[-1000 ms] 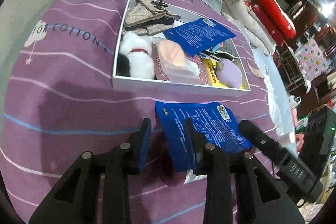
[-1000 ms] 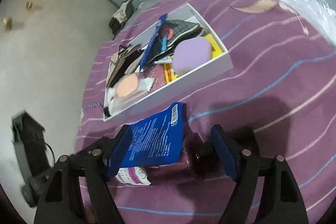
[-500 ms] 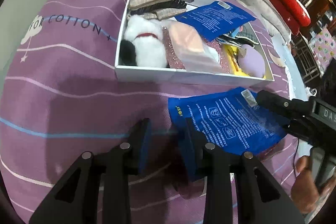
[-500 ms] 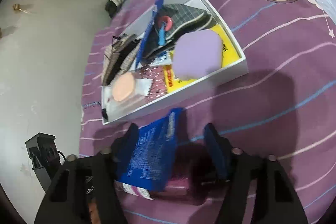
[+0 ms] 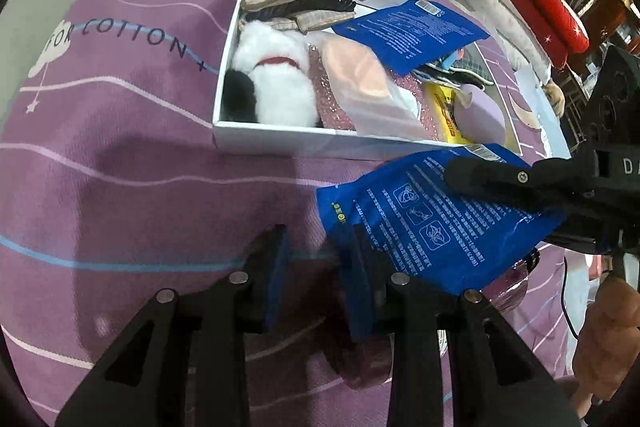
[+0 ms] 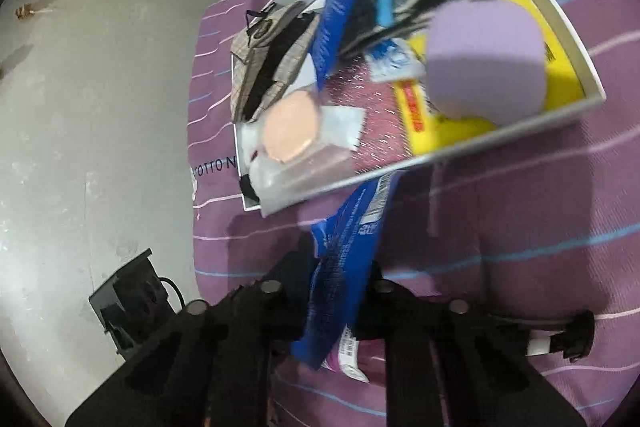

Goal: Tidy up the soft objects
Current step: 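Grasp the second blue packet with the right gripper and lay it in the tray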

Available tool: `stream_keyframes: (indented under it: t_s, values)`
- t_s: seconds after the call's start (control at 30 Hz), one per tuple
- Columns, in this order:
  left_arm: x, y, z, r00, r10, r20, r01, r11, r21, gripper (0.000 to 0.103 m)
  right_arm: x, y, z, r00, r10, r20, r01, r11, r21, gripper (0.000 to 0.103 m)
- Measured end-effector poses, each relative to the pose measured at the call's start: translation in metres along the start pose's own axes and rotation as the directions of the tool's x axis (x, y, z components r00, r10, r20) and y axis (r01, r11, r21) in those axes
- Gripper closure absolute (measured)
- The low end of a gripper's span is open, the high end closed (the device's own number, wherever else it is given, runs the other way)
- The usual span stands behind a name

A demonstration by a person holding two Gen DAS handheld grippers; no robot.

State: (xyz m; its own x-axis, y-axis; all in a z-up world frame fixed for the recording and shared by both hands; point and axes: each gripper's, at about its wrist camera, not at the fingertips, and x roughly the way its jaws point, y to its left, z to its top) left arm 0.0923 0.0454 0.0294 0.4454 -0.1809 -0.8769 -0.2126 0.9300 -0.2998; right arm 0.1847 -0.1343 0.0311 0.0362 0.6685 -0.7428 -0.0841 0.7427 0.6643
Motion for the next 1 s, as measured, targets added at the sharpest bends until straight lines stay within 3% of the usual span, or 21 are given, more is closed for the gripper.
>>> stream_keyframes:
  t_s: [0.23, 0.4, 0.63, 0.93, 1.0]
  values:
    - [-0.006, -0.004, -0.003, 0.999, 0.023, 0.043, -0.024, 1.000, 0.011, 0.070, -0.006, -0.015, -0.014, 0.998, -0.032, 0.050, 0.030, 0.999, 0.035, 0.097]
    - [-0.013, -0.009, -0.002, 0.995, 0.063, 0.076, -0.065, 0.997, 0.033, 0.069, -0.026, -0.027, -0.026, 0.993, 0.021, 0.116, -0.025, 0.999, 0.032, 0.099]
    - [-0.032, -0.016, 0.004, 0.985, 0.050, 0.167, -0.061, 0.996, 0.059, 0.046, -0.071, -0.018, -0.025, 0.963, 0.094, 0.254, -0.090, 0.996, -0.030, 0.101]
    - [-0.056, -0.024, 0.016, 0.963, 0.028, 0.266, -0.044, 0.997, 0.055, 0.035, -0.095, -0.001, -0.004, 0.917, 0.172, 0.360, -0.154, 0.985, -0.080, 0.101]
    - [-0.066, -0.028, 0.015, 0.949, -0.011, 0.314, -0.017, 0.996, 0.089, 0.031, -0.093, 0.005, 0.005, 0.904, 0.197, 0.379, -0.174, 0.980, -0.093, 0.101]
